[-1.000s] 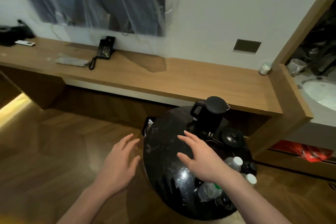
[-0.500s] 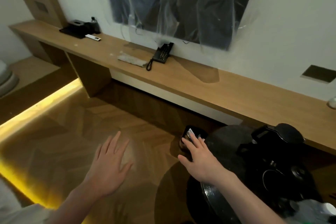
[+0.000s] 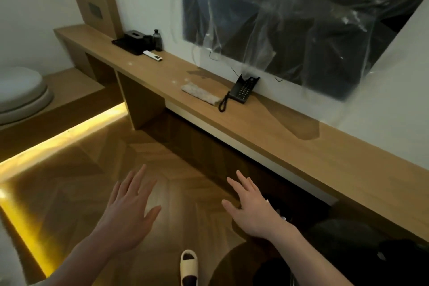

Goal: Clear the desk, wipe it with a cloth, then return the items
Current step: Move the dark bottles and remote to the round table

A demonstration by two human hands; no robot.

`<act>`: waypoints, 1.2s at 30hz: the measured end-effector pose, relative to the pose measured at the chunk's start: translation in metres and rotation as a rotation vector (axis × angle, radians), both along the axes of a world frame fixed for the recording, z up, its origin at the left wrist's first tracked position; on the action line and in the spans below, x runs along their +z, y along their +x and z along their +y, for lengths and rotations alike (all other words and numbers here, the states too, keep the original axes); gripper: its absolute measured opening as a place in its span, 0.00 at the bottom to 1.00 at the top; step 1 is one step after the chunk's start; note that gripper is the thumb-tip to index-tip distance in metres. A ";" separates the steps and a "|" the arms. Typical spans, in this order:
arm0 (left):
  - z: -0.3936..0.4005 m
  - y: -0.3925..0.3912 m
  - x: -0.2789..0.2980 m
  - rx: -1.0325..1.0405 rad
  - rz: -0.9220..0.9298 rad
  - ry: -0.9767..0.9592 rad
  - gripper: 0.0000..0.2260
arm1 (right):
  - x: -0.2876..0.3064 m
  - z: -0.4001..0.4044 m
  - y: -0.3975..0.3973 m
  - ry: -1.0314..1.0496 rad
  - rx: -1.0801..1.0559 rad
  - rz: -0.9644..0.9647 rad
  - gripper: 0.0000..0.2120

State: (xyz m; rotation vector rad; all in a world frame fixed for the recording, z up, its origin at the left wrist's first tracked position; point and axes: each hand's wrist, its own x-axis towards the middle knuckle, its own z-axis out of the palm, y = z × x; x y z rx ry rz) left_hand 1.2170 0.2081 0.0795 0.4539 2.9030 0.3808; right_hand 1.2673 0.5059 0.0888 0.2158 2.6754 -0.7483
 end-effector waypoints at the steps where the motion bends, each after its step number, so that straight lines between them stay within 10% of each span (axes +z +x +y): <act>1: -0.001 -0.015 0.002 0.009 0.002 -0.008 0.33 | -0.003 -0.001 -0.019 -0.001 0.005 -0.003 0.33; 36: -0.167 -0.561 0.030 0.092 0.071 -0.086 0.32 | 0.021 -0.169 -0.598 0.046 0.107 0.043 0.35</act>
